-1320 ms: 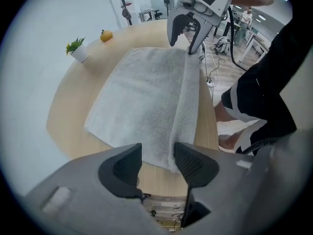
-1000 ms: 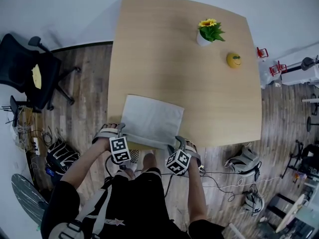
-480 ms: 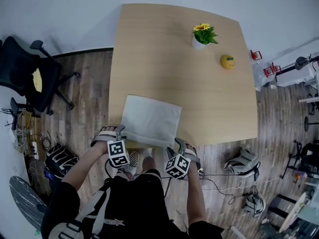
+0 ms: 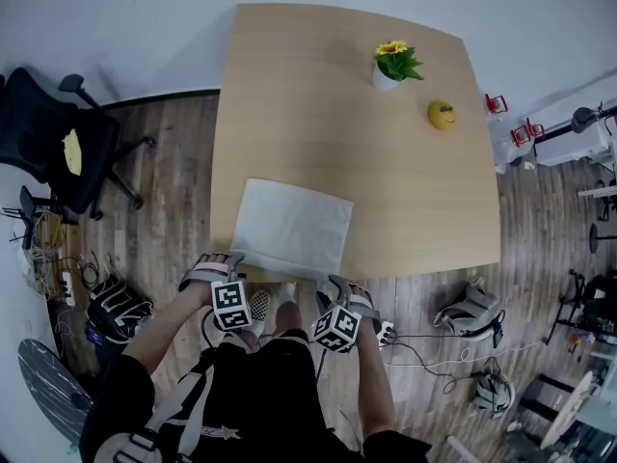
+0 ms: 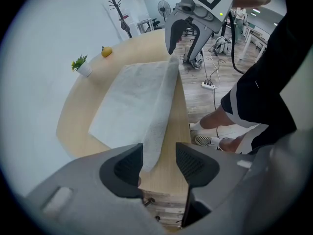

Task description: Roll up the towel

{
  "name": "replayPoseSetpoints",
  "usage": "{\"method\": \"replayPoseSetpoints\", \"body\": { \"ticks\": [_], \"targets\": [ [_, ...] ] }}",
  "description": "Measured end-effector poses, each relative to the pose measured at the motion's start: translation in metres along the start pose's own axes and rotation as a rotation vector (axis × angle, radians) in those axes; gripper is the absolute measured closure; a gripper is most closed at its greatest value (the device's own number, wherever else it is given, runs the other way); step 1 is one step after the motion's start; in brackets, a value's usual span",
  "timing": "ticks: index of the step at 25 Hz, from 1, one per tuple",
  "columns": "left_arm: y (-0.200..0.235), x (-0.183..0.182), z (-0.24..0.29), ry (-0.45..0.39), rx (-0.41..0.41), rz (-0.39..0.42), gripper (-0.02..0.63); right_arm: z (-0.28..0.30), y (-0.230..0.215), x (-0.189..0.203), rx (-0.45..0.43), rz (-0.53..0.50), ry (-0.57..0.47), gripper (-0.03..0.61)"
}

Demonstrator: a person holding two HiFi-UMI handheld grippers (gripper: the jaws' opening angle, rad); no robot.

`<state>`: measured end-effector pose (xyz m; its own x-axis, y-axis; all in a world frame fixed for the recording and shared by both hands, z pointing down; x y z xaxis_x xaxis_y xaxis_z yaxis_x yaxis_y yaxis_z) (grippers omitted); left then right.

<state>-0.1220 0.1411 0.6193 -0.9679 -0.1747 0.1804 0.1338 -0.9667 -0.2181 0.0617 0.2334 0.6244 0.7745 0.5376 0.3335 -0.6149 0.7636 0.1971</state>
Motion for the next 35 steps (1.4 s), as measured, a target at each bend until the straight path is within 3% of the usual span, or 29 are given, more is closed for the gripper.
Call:
{"method": "replayPoseSetpoints", "body": {
  "ticks": [21,23,26,35],
  "targets": [
    [0.001,0.004,0.030,0.054,0.079,0.029,0.417,0.032,-0.002,0.011,-0.047,-0.041,0.033,0.411],
    [0.003,0.004,0.030,0.058,0.063,0.036,0.425,0.031,-0.004,0.011,-0.037,-0.048,0.032,0.427],
    [0.007,0.006,0.030,0.062,0.020,0.053,0.497,0.031,-0.006,0.011,-0.016,-0.061,0.033,0.452],
    [0.005,0.008,0.029,0.063,-0.064,0.072,0.534,0.032,-0.006,0.012,0.022,-0.079,0.031,0.476]
  ]
}}
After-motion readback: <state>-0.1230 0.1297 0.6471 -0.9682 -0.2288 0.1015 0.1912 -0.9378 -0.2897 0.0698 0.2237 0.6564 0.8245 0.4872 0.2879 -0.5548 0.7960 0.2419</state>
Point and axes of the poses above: the fingertips, and each gripper's own axes: z forward along the fingers, y to its left, x out of its underside, the point moved 2 cm from there along -z, backward along the fingers
